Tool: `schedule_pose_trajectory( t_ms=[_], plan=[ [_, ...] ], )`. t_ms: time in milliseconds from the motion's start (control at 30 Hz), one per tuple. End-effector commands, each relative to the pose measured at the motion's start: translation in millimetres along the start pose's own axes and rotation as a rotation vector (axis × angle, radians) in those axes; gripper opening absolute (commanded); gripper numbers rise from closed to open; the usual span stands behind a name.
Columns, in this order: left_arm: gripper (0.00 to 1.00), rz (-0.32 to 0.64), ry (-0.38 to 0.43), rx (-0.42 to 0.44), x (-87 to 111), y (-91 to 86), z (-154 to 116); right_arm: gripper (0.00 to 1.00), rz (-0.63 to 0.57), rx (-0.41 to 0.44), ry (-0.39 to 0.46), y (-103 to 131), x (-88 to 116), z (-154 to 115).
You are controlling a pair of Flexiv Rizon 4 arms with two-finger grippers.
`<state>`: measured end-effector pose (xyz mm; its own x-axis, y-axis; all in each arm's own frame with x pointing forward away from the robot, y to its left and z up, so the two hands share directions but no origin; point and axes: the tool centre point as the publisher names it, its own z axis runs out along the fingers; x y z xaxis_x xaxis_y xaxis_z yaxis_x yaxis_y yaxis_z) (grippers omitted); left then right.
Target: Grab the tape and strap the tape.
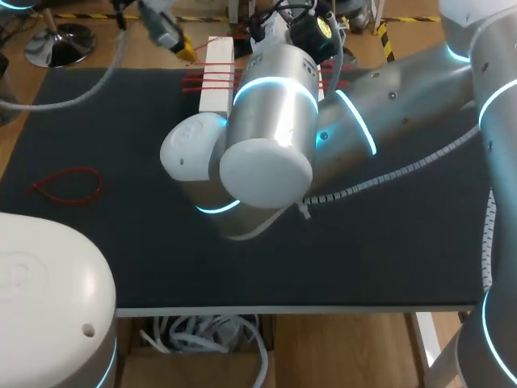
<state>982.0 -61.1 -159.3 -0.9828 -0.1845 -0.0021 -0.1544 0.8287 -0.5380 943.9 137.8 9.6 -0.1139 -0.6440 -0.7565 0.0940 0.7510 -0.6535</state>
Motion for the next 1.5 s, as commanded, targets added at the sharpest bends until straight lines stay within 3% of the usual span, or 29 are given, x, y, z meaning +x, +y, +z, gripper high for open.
schedule_pose_trajectory(
  t_ms=[33,233,767,833,933,1100,1500],
  plan=[
    [0.0,-0.069,-0.03,-0.052,12.6,45.6,-14.2,1.0,-0.004,-0.006,0.001,-3.4,-1.2,0.6],
    [0.0,-0.166,-0.051,-0.176,24.5,108.2,-19.4,1.0,-0.004,-0.006,0.001,-3.4,-1.2,0.6],
    [0.0,-0.443,-0.174,-0.295,41.6,245.7,-29.6,1.0,-0.004,-0.006,0.001,-3.4,-1.2,0.6],
    [0.0,-0.473,-0.176,-0.347,44.6,260.5,-31.8,1.0,-0.004,-0.006,0.001,-3.4,-1.2,0.6],
    [0.0,-0.544,-0.206,-0.35,48.6,281.7,-37.3,1.0,-0.004,-0.006,0.001,-3.4,-1.2,0.6],
    [0.0,-0.609,-0.245,-0.349,53.0,305.8,-44.4,1.0,-0.004,-0.006,0.001,-3.4,-1.2,0.6],
    [0.0,-0.732,-0.247,-0.393,50.6,350.0,-42.4,1.0,-0.004,-0.006,0.001,-3.4,-1.2,0.6]
  ],
)
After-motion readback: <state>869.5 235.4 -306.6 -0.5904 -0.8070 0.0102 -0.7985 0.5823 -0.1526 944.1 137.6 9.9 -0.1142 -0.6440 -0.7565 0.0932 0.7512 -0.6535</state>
